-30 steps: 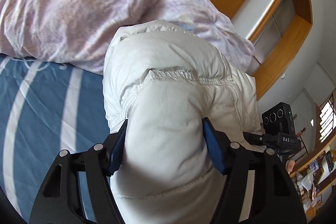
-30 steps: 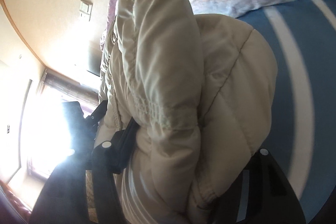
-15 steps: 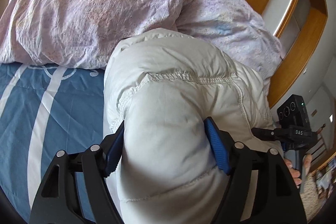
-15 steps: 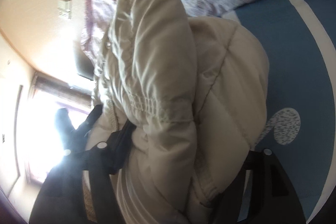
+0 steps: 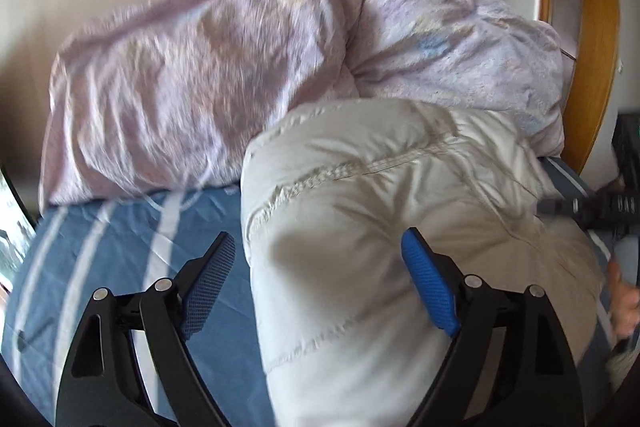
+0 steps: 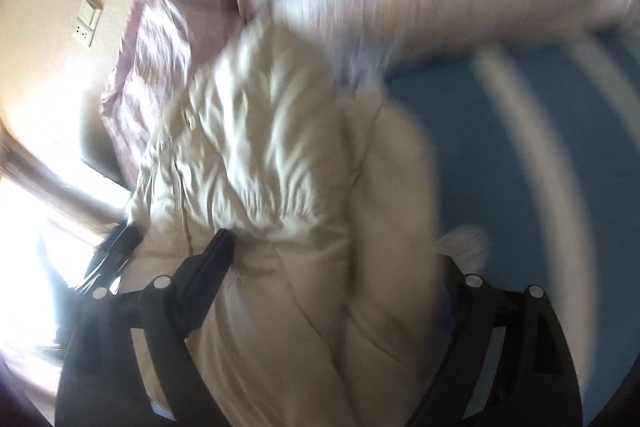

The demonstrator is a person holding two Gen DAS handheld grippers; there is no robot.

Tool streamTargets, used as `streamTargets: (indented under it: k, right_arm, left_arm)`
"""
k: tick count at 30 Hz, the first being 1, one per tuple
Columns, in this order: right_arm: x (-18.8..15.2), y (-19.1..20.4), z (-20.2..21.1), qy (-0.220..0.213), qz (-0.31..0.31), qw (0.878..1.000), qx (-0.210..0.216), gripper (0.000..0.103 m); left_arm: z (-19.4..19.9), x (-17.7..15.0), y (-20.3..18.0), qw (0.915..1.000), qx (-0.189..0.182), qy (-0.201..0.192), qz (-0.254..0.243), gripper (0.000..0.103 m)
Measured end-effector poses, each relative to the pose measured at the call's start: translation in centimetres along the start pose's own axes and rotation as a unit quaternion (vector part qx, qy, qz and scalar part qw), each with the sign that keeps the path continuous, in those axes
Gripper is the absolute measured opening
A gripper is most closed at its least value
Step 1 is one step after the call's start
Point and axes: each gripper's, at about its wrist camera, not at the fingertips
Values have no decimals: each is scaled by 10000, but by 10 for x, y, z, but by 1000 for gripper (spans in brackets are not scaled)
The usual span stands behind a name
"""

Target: Fold large clothes

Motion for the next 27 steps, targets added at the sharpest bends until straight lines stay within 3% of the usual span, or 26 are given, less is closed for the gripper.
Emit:
streamTargets:
  k: [2,6,8,10,13,17,21,27]
  right_arm:
    - [16,3,18,-415,-34,9989,-199,90]
    - [35,18,2,-313,-234,9992,-119,86]
    - [48,28,-13,-169,-279,9993,-183,76]
    - [48,33,-30,48,-292,9991,-311,44]
    - [31,27,-45,143,-330,9970,-687,34]
    - [18,13,-56,250,-480,9949,-846,33]
    - [17,17,-75,378,-267,9916,-1204,32]
    - [18,13,-89,485,-260,9884,-1412,35]
  left_arm:
    - [14,1,-3,9999,-41,-106,-19,86]
    - [20,2,-13,9998,-165,-94,18,86]
    - [17,2,-18,9999,-58,-119,-70,86]
    - [11,0,-20,9998,93,-92,-135,86]
    - [-6,-7,-20,9998,112,147,-108,87]
    - [-17,-13,-25,9997,-7,239,20,88]
    - [-25,-17,-43,9990,250,238,-292,88]
    - [-40,-21,-60,9963,591,276,-551,88]
Point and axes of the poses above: each gripper's, at about its wrist camera, not at the fingertips, and z roughly against the way its jaws point, y to its left, x to its top, and after that the axes turned 11 degrees about z, right-handed
